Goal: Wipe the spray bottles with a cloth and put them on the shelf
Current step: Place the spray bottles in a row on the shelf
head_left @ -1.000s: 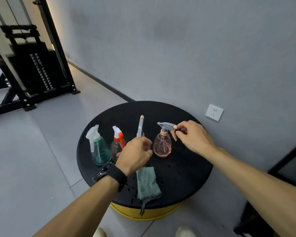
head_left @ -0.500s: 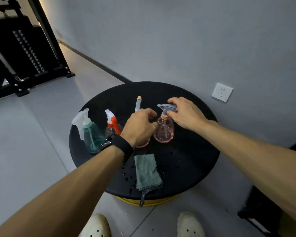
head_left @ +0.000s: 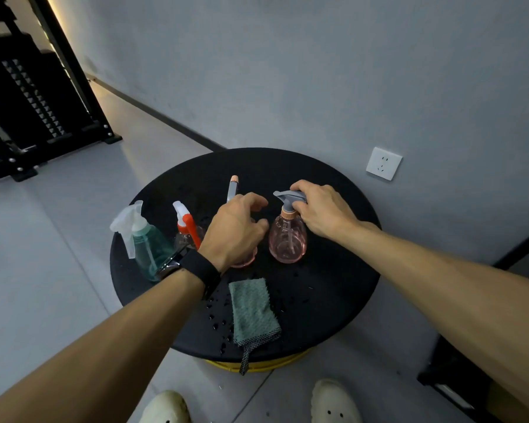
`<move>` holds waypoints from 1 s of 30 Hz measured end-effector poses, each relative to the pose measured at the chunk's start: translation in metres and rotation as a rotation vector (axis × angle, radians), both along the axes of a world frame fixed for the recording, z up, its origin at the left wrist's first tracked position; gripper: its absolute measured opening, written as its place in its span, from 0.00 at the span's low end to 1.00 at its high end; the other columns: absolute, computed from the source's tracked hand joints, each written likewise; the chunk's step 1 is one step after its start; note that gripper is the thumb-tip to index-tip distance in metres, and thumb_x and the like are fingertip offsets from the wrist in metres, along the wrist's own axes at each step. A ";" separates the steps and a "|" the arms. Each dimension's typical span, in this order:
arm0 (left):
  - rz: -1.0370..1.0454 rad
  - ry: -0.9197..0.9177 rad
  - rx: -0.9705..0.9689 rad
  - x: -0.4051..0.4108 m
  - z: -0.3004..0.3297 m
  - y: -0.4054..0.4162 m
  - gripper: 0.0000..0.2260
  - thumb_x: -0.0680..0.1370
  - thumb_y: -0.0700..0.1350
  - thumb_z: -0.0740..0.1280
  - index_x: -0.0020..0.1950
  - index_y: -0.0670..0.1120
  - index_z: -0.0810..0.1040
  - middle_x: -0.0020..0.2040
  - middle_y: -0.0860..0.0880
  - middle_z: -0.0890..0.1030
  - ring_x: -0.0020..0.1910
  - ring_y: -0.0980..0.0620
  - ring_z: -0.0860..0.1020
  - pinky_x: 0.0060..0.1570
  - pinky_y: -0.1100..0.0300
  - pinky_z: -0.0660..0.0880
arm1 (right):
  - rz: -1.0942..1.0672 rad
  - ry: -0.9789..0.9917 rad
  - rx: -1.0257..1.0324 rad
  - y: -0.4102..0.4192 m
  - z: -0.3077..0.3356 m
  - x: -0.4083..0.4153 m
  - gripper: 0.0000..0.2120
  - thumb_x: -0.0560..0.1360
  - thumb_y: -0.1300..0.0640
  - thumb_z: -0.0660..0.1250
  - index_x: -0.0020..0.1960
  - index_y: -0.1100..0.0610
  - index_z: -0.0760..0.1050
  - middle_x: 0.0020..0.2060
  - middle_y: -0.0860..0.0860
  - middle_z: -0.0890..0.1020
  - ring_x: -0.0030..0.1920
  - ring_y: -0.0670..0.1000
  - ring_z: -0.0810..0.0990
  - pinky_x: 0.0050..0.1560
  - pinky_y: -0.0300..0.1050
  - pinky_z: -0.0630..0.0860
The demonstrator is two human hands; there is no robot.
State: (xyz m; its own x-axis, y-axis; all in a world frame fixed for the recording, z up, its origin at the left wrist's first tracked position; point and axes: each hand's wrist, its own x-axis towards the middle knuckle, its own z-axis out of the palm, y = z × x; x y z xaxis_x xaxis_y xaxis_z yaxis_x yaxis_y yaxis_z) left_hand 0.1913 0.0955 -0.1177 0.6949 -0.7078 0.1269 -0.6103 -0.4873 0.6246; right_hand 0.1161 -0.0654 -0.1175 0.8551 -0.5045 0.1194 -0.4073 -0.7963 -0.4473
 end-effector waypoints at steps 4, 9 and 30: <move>-0.018 -0.005 0.016 -0.010 0.013 0.001 0.16 0.79 0.43 0.67 0.67 0.48 0.75 0.64 0.49 0.77 0.54 0.53 0.80 0.59 0.53 0.78 | -0.020 -0.018 0.006 -0.004 0.012 -0.024 0.12 0.80 0.56 0.61 0.62 0.53 0.74 0.48 0.53 0.81 0.42 0.53 0.77 0.39 0.46 0.73; -0.053 -0.026 0.031 -0.034 0.039 -0.006 0.16 0.79 0.44 0.67 0.67 0.49 0.76 0.64 0.50 0.77 0.53 0.55 0.80 0.60 0.59 0.75 | -0.063 -0.021 0.001 -0.007 0.037 -0.063 0.12 0.79 0.56 0.61 0.61 0.52 0.75 0.50 0.53 0.82 0.43 0.54 0.76 0.41 0.46 0.71; -0.286 -0.228 -0.016 -0.179 0.155 -0.030 0.17 0.78 0.45 0.66 0.67 0.49 0.75 0.63 0.51 0.77 0.51 0.54 0.79 0.58 0.60 0.74 | -0.192 -0.106 -0.104 -0.002 0.181 -0.265 0.11 0.78 0.57 0.61 0.58 0.54 0.77 0.50 0.53 0.83 0.48 0.54 0.80 0.51 0.52 0.77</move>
State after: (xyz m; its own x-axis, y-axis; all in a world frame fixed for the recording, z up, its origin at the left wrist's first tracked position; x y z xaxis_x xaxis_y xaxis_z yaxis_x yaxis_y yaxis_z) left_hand 0.0126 0.0652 0.0369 0.4217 -0.8661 0.2685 -0.8449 -0.2678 0.4630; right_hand -0.1493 -0.0673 0.0632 0.7246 -0.6367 0.2637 -0.5106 -0.7530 -0.4150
